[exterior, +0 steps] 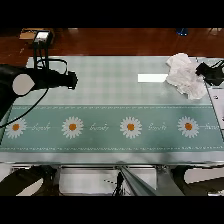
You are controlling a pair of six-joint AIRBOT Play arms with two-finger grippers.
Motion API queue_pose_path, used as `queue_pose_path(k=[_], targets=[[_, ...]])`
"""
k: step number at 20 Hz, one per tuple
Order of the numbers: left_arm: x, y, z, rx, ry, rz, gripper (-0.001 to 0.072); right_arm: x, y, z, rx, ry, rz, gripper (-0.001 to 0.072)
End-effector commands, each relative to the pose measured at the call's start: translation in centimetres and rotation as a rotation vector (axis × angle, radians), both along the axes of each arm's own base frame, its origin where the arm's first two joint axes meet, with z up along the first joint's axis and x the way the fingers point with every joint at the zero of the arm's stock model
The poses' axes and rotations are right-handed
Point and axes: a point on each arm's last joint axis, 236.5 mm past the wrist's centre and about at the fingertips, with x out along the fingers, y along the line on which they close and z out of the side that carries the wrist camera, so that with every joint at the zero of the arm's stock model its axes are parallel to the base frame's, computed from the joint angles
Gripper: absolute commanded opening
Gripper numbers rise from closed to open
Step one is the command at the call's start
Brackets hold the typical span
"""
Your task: Fold the shirts.
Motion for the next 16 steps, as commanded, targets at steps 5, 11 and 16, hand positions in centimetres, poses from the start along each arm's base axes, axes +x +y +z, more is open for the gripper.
queue_pose_path(k=[5,11,16], targets=[[0.0,0.0,0.6,-0.004,-0.012,0.000,0.0705,3.0,4.1,2.5,0.126,-0.157,0.097,0.0028],[0.3,-0.1,11.8,-0.070,-0.253,-0.024,0.0705,-2.4,10.8,31.6,-0.128,-0.708,0.368,0.0027],[-4.2,1.7,25.3,-0.169,-0.548,-0.027,0.0706,-16.5,18.8,48.3,-0.292,-1.072,0.484,0.0027]])
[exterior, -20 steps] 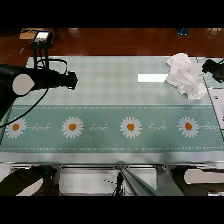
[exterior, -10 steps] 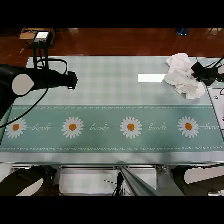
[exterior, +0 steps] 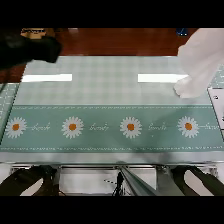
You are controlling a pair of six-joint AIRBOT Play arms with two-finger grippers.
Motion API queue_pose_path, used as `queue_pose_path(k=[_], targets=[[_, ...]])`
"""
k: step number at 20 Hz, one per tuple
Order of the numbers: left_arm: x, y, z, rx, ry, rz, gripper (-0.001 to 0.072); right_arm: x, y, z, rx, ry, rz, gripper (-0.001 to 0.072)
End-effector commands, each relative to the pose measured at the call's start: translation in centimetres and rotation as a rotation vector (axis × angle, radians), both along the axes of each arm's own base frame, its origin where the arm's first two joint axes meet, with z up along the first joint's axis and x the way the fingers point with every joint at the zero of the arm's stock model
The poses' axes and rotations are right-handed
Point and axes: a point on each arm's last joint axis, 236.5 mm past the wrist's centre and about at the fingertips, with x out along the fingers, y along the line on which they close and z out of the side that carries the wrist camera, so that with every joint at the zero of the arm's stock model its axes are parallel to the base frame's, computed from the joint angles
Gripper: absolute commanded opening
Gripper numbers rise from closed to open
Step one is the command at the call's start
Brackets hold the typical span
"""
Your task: Fold the shirts.
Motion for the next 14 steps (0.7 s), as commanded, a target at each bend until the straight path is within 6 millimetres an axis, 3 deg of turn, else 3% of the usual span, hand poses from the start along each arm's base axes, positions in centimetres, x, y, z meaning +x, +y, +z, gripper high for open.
queue_pose_path(k=[1,2,4,9,11,14], targets=[[-4.1,1.6,8.1,-0.062,-0.186,-0.004,0.0706,-10.8,5.1,9.9,-0.089,-0.262,0.067,0.0027],[-5.4,2.1,9.1,-0.071,-0.208,-0.003,0.0706,-12.7,5.7,10.7,-0.111,-0.283,0.074,0.0027],[-7.5,3.1,8.3,-0.054,-0.155,0.003,0.0705,-14.2,5.2,10.3,-0.169,-0.256,0.030,0.0027],[-11.0,4.7,0.1,0.066,0.190,0.022,0.0706,-13.1,1.6,6.2,-0.230,-0.076,-0.102,0.0027],[-11.3,4.8,-1.7,0.087,0.248,0.023,0.0706,-11.9,3.2,2.9,-0.194,0.046,-0.009,0.0027],[-10.9,4.7,-2.8,0.097,0.268,0.023,0.0706,-10.5,8.6,-1.9,-0.135,0.213,0.260,0.0026]])
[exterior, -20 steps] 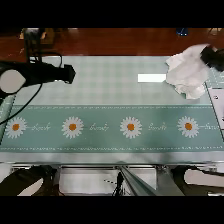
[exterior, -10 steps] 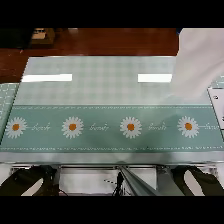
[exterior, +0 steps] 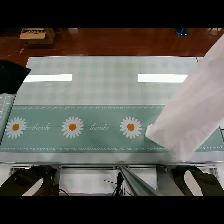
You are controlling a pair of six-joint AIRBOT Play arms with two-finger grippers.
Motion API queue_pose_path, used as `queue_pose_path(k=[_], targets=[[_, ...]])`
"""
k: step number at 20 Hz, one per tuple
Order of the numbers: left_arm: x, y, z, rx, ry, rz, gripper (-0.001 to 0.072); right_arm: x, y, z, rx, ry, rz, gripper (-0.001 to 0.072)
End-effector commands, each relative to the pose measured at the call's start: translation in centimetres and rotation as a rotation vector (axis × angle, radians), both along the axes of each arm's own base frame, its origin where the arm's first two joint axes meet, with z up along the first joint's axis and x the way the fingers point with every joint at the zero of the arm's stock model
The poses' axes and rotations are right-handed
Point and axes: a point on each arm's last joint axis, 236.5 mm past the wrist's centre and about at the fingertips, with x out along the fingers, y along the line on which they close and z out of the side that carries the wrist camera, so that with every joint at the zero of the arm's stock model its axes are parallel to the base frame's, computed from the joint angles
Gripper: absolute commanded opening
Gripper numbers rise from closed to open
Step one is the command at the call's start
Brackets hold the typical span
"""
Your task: Fold the shirts.
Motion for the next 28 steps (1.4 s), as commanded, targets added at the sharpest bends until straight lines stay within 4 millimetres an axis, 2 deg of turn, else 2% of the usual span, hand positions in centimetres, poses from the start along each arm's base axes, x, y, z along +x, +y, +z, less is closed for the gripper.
queue_pose_path(k=[1,3,4,7,10,11,12,13,14,15,17,18,20,21,22,23,25,26,28], targets=[[-0.5,0.2,-2.1,0.028,0.074,0.003,0.0706,0.9,5.8,-5.1,0.053,0.205,0.244,0.0026],[-0.3,0.2,-2.4,0.037,0.080,0.003,0.0706,2.0,10.6,-7.6,0.039,0.281,0.379,0.0026],[-0.2,0.4,-2.4,0.044,0.080,0.009,0.0706,2.4,13.6,-9.8,0.024,0.349,0.445,0.0026],[-0.5,1.4,-2.8,0.076,0.101,0.032,0.0705,2.8,22.7,-18.5,-0.119,0.562,0.609,0.0027],[-1.7,2.5,-4.0,0.117,0.166,0.056,0.0706,-0.2,33.7,-27.6,-0.219,0.711,0.813,0.0028],[-1.9,2.7,-4.2,0.125,0.180,0.061,0.0706,-1.5,37.0,-30.4,-0.250,0.736,0.866,0.0029],[-2.0,2.9,-4.3,0.130,0.185,0.065,0.0706,-2.6,39.3,-32.8,-0.277,0.749,0.901,0.0059],[-1.9,3.0,-4.3,0.132,0.184,0.067,0.0705,-3.5,40.9,-34.7,-0.299,0.765,0.924,0.0291],[-1.9,2.9,-4.4,0.133,0.186,0.067,0.0706,-4.0,41.5,-36.2,-0.313,0.787,0.934,0.0491],[-1.8,2.9,-4.6,0.136,0.192,0.067,0.0706,-4.2,41.1,-36.9,-0.338,0.808,0.932,0.0494],[-1.4,2.7,-5.8,0.146,0.216,0.065,0.0706,-2.4,37.6,-36.3,-0.422,0.811,0.876,0.0493],[-1.2,2.6,-6.9,0.156,0.235,0.062,0.0706,-0.9,34.4,-35.2,-0.477,0.808,0.819,0.0493],[-0.9,2.4,-10.1,0.178,0.292,0.056,0.0706,2.2,26.1,-32.1,-0.586,0.804,0.649,0.0493],[-0.9,2.0,-12.3,0.182,0.332,0.042,0.0706,3.8,20.9,-30.2,-0.637,0.801,0.528,0.0493],[-1.0,1.8,-13.1,0.182,0.348,0.036,0.0706,4.5,18.3,-29.3,-0.655,0.799,0.466,0.0493],[-1.7,0.8,-17.0,0.157,0.430,0.022,0.0706,5.9,10.9,-26.9,-0.660,0.805,0.281,0.0492],[-3.4,-0.3,-21.6,0.122,0.539,0.005,0.0700,6.4,1.8,-24.6,-0.537,0.828,0.068,0.0492],[-4.5,-0.9,-23.7,0.094,0.600,-0.010,0.0657,6.2,-1.6,-24.2,-0.456,0.844,-0.006,0.0492],[-6.6,-2.1,-26.8,0.018,0.702,-0.040,0.0657,5.5,-6.9,-24.3,-0.268,0.865,-0.090,0.0492]])
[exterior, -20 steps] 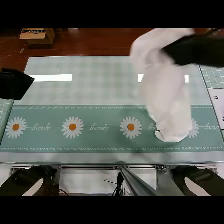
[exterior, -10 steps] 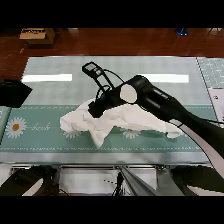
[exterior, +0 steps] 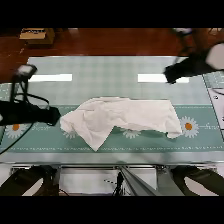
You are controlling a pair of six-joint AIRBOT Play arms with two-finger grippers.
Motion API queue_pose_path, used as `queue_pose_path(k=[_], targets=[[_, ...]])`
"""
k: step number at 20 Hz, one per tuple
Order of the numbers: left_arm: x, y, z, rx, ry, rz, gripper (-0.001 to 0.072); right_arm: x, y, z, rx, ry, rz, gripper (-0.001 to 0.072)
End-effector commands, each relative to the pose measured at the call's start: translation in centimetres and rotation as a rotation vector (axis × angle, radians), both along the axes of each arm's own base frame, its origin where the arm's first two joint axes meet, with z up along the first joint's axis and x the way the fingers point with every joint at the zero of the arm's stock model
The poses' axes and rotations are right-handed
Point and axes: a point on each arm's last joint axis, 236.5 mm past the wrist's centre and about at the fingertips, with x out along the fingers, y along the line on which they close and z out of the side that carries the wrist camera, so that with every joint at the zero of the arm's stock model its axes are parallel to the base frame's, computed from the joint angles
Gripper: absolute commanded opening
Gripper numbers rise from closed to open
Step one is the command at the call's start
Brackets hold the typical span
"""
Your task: Fold the shirts.
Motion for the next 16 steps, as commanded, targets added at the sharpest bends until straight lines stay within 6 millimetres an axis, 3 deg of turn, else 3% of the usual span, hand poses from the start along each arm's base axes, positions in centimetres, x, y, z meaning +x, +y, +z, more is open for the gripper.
queue_pose_path(k=[1,4,6,10,12,14,16], targets=[[-3.4,-2.6,-5.9,-0.163,0.178,0.018,0.0657,-1.8,-10.9,1.3,0.187,-0.035,-0.309,0.0493],[-4.3,-5.4,-7.5,-0.401,0.253,0.067,0.0667,-1.8,-14.3,0.7,0.425,-0.106,-0.437,0.0493],[-4.8,-6.3,-8.8,-0.499,0.299,0.123,0.0668,-2.5,-15.7,-0.8,0.461,-0.099,-0.486,0.0493],[-6.5,-7.5,-11.8,-0.537,0.396,0.158,0.0667,-3.6,-15.2,-4.6,0.469,-0.020,-0.493,0.0492],[-5.8,-8.2,-12.1,-0.566,0.388,0.181,0.0663,-4.0,-15.0,-5.5,0.468,0.001,-0.486,0.0492],[-4.1,-9.2,-12.3,-0.609,0.352,0.226,0.0596,-4.0,-14.9,-5.6,0.470,0.002,-0.484,0.0492],[-2.7,-10.1,-13.4,-0.619,0.325,0.264,0.0592,-4.0,-14.7,-5.6,0.478,0.003,-0.482,0.0492]])
